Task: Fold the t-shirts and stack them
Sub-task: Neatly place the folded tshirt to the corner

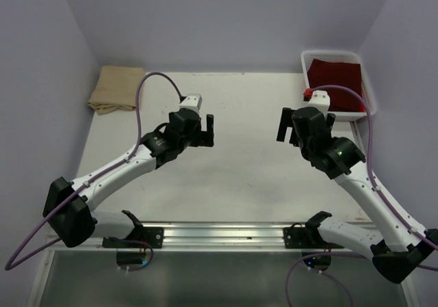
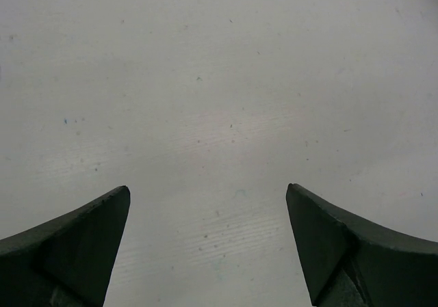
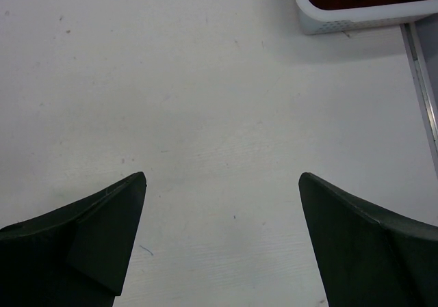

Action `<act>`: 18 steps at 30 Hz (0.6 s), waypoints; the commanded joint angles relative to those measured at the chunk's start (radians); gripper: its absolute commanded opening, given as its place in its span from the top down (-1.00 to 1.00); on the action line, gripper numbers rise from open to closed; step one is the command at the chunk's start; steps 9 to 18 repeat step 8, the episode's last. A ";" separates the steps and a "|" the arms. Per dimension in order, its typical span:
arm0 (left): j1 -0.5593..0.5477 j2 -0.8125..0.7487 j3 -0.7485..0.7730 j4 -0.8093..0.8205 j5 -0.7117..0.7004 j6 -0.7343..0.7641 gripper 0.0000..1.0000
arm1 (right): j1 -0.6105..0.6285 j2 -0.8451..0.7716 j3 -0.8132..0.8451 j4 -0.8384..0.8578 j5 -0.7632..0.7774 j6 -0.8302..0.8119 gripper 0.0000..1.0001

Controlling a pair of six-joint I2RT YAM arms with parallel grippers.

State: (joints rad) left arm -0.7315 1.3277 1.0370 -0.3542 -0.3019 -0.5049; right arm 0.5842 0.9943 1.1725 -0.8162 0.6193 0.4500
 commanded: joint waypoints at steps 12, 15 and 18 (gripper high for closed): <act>0.012 -0.012 -0.002 -0.014 -0.049 -0.003 -1.00 | 0.003 0.012 0.026 -0.012 0.051 0.009 -0.98; 0.012 -0.012 -0.002 -0.014 -0.049 -0.003 -1.00 | 0.003 0.012 0.026 -0.012 0.051 0.009 -0.98; 0.012 -0.012 -0.002 -0.014 -0.049 -0.003 -1.00 | 0.003 0.012 0.026 -0.012 0.051 0.009 -0.98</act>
